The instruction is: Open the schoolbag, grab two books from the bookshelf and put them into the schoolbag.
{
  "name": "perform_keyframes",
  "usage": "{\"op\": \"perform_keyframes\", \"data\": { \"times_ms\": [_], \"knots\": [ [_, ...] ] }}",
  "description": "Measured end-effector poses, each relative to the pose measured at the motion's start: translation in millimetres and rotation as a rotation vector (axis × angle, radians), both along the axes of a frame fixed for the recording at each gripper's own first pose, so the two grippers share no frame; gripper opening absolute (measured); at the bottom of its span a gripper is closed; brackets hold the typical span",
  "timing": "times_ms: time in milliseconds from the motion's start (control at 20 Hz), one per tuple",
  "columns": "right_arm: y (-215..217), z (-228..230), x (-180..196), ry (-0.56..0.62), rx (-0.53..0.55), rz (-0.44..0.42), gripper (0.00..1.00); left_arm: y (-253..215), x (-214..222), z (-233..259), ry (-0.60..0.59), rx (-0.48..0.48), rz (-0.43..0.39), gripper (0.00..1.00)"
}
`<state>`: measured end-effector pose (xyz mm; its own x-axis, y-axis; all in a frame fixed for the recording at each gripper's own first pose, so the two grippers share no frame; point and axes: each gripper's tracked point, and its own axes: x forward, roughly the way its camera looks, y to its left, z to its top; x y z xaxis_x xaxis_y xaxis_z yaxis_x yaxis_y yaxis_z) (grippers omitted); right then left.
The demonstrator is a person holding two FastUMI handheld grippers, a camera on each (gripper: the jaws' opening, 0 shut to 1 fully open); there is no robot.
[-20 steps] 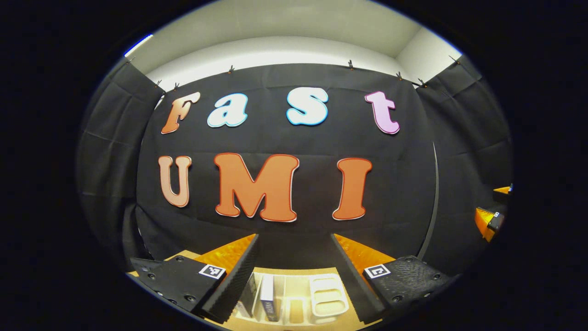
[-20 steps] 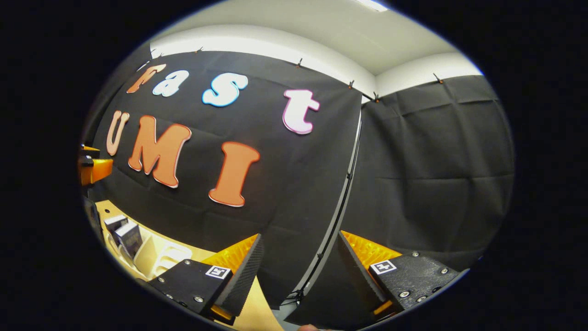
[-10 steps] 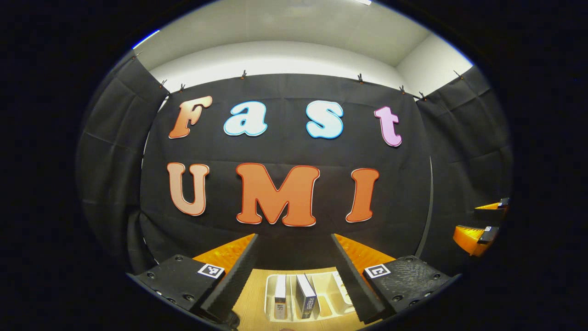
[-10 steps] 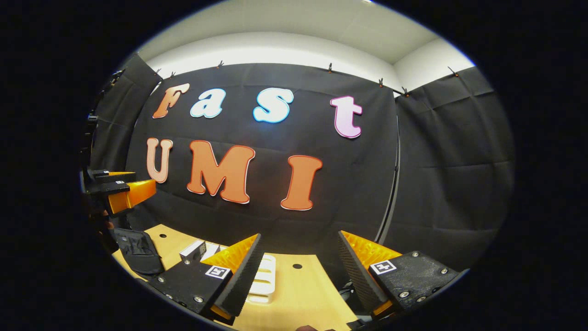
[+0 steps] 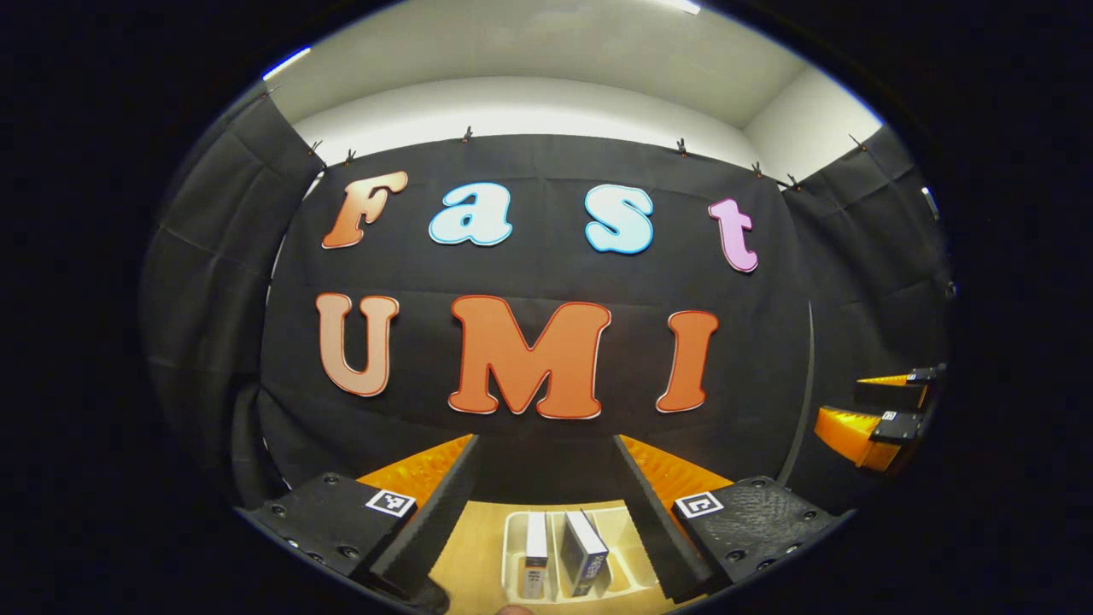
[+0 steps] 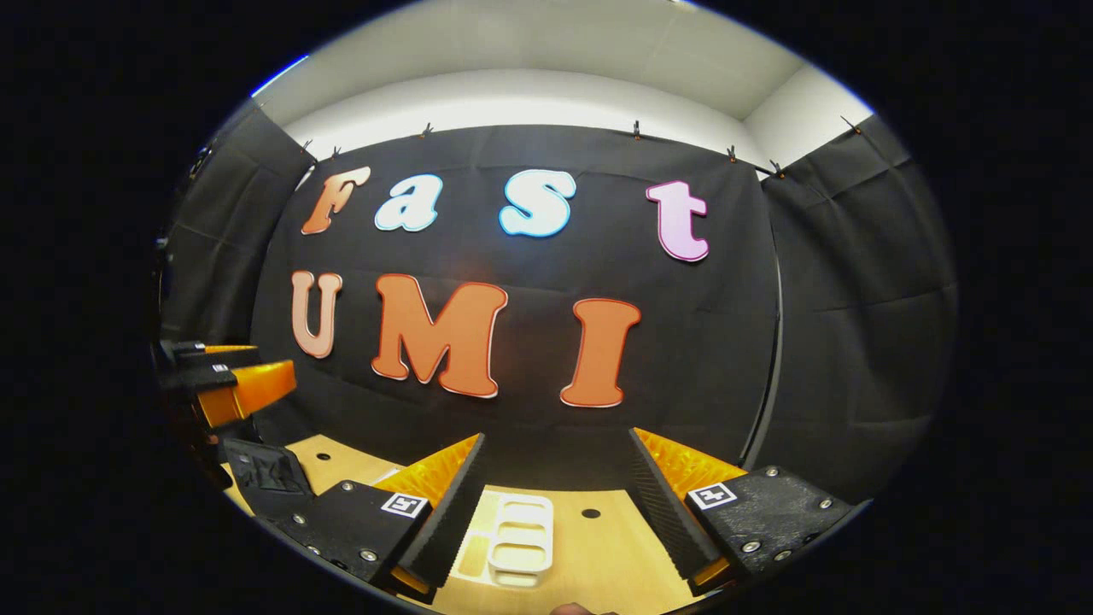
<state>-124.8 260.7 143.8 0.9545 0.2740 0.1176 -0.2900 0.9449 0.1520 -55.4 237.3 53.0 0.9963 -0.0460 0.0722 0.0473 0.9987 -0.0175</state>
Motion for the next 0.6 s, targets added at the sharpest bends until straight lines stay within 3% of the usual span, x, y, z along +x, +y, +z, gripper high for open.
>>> {"op": "perform_keyframes", "data": {
  "times_ms": [300, 500, 600],
  "knots": [
    [34.0, -12.0, 30.2, 0.019, 0.006, 0.083, 0.95, 5.8, 17.7, -34.9, 0.016, -0.052, 0.065, 0.93],
    [61.5, -24.1, 37.4, 0.053, 0.035, 0.143, 0.94, 25.6, 29.2, -54.6, 0.038, -0.014, 0.139, 0.93],
    [70.9, -22.8, 40.5, 0.06, 0.054, 0.136, 0.95, 29.1, 33.3, -50.7, 0.018, 0.014, 0.11, 0.95]
  ]
}}
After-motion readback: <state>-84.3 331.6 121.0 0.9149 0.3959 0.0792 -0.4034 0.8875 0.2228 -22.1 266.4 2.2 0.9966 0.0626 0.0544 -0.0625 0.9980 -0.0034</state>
